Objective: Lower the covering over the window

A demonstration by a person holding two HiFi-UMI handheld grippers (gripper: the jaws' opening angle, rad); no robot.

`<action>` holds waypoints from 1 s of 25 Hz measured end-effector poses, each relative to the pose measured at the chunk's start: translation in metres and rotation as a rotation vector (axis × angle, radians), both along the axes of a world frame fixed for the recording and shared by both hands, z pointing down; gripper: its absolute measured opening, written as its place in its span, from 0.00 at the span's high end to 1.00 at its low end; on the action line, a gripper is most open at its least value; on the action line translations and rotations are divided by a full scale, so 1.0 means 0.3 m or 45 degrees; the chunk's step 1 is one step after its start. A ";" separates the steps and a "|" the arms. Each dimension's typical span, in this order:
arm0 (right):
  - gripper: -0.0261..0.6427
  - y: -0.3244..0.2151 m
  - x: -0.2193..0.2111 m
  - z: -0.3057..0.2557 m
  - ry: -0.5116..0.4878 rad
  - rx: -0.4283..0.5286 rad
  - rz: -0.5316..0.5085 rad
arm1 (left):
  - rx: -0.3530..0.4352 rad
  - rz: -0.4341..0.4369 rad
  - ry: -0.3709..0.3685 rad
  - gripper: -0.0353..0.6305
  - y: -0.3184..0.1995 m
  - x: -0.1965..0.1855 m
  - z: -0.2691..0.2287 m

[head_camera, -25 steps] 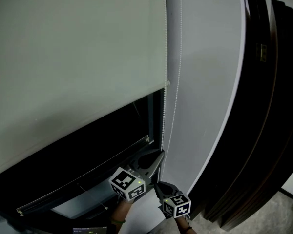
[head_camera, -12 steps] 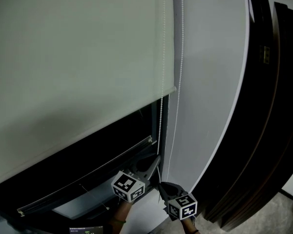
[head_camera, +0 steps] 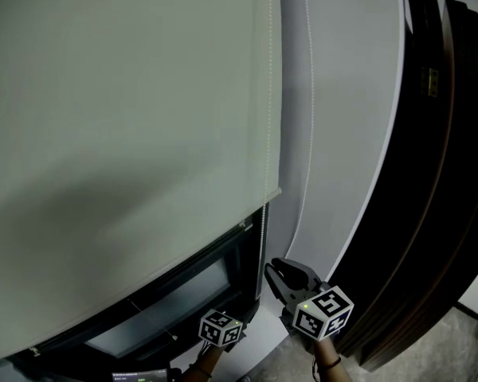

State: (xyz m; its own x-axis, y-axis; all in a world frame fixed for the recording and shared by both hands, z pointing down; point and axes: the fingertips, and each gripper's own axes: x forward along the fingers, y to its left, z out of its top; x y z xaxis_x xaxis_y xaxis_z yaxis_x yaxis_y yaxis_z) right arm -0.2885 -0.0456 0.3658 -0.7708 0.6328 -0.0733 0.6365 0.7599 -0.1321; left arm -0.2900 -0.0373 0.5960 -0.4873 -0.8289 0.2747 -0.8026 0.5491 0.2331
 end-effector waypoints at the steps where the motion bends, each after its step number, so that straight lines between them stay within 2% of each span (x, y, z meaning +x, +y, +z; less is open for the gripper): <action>1: 0.86 0.000 -0.015 -0.035 -0.031 0.011 0.001 | -0.009 0.002 0.019 0.94 0.000 0.012 0.029; 4: 0.84 0.003 -0.060 -0.122 -0.101 0.045 0.004 | 0.001 0.014 0.039 0.94 -0.017 0.030 0.049; 8: 0.84 0.035 -0.072 -0.234 -0.157 -0.004 -0.070 | -0.024 0.016 0.038 0.94 -0.031 0.030 0.048; 11: 0.84 0.050 -0.078 -0.287 -0.209 0.024 -0.063 | -0.010 -0.005 0.053 0.94 -0.021 0.028 0.056; 13: 0.93 0.053 -0.085 -0.292 -0.231 0.059 -0.034 | -0.004 -0.010 0.058 0.94 -0.016 0.032 0.057; 17: 0.94 0.029 -0.092 -0.287 -0.217 -0.027 -0.006 | 0.014 0.013 0.051 0.94 -0.022 0.038 0.046; 21: 0.94 0.002 -0.099 -0.274 -0.280 -0.012 0.066 | -0.037 0.063 -0.013 0.94 -0.022 0.053 0.026; 25: 0.94 -0.020 -0.087 -0.274 -0.286 -0.036 0.082 | 0.061 0.017 -0.130 0.93 -0.014 0.037 -0.098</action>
